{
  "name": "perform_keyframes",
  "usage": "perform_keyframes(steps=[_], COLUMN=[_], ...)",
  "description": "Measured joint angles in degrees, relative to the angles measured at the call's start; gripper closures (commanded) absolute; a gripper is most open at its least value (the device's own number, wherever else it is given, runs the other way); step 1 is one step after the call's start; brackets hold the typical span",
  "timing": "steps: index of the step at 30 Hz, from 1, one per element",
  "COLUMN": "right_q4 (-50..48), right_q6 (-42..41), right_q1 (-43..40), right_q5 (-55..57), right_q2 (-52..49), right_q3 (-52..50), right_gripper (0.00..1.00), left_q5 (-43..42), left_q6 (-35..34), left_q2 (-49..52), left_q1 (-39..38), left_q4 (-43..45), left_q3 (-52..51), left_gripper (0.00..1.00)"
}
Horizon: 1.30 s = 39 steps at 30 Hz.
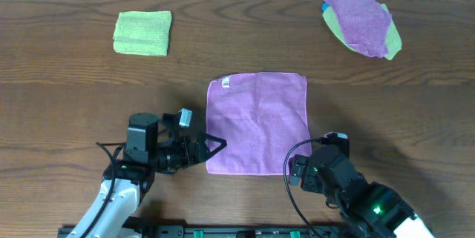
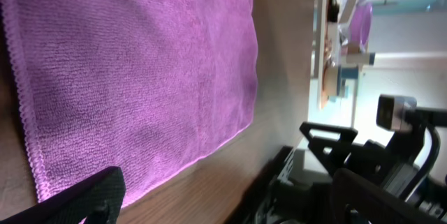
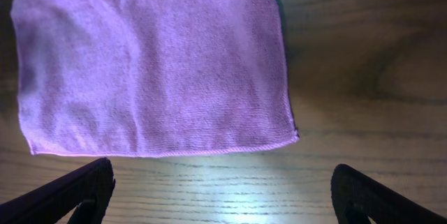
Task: Fold the cloth
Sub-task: 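Lower both grippers to the near corners of the pink cloth, then grasp the near left and right corners of the pink cloth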
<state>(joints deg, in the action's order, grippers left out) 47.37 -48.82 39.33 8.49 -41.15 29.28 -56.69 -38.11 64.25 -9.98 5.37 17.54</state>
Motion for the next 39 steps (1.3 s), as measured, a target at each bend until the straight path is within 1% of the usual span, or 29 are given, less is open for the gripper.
perform_keyframes(steps=[2, 3, 5, 6, 8, 12, 15, 18, 25, 29, 32, 35, 39], right_q4=[-0.1, -0.1, 0.0, 0.1, 0.5, 1.1, 1.2, 0.9, -2.8, -4.7, -8.1, -11.5, -11.5], right_q6=[0.0, 0.0, 0.3, 0.5, 0.9, 2.2, 4.0, 6.2, 11.9, 14.4, 15.7, 16.5, 16.6], right_q1=[0.0, 0.0, 0.0, 0.0, -0.2, -2.3, -5.2, -8.3, -15.1, -17.2, -18.2, -18.8, -19.4], right_q5=[0.0, 0.1, 0.2, 0.1, 0.3, 0.6, 0.3, -0.1, -3.8, -6.2, -8.8, -11.9, -13.9], right_q2=[0.0, 0.0, 0.0, 0.0, 0.0, -0.2, -0.9, -1.8, -5.6, -8.7, -10.8, -12.0, -12.1], right_q3=[0.0, 0.0, 0.0, 0.0, 0.0, 0.0, 0.0, 0.0, 0.0, -0.1, -1.5, -4.3, -5.9], right_gripper=[0.02, 0.05, 0.19, 0.21, 0.21, 0.24, 0.25, 0.25, 0.28, 0.3, 0.33, 0.33, 0.32], left_q5=[0.4, 0.5, 0.5, 0.4, 0.1, 0.3, 1.7, 3.0, 7.1, 8.3, 8.9, 8.9, 8.9], left_q6=[-2.7, -4.0, -5.6, -5.9, -6.0, -3.3, 0.6, 3.3, 7.4, 8.5, 8.6, 8.7, 8.9], left_q2=[0.0, 0.0, 0.0, 0.0, 0.0, 0.0, 0.0, 0.0, 0.0, 0.0, 0.0, 0.0, 0.7], left_q1=[0.0, 0.0, 0.0, 0.0, 0.0, 0.0, 0.0, 0.0, 0.0, 0.0, 0.0, 0.0, 0.0], left_q4=[0.4, 0.5, 0.5, 0.5, 0.4, -2.8, -7.1, -9.5, -14.0, -14.2, -14.2, -14.1, -13.7], left_q3=[0.0, 0.0, 0.0, 0.0, 0.0, 0.1, 0.2, 0.2, 0.2, 0.2, 0.2, 0.2, 0.2], left_gripper=[0.05, 0.05, 0.05, 0.05, 0.05, 0.05, 0.05, 0.05, 0.05, 0.05, 0.05, 0.05, 0.05])
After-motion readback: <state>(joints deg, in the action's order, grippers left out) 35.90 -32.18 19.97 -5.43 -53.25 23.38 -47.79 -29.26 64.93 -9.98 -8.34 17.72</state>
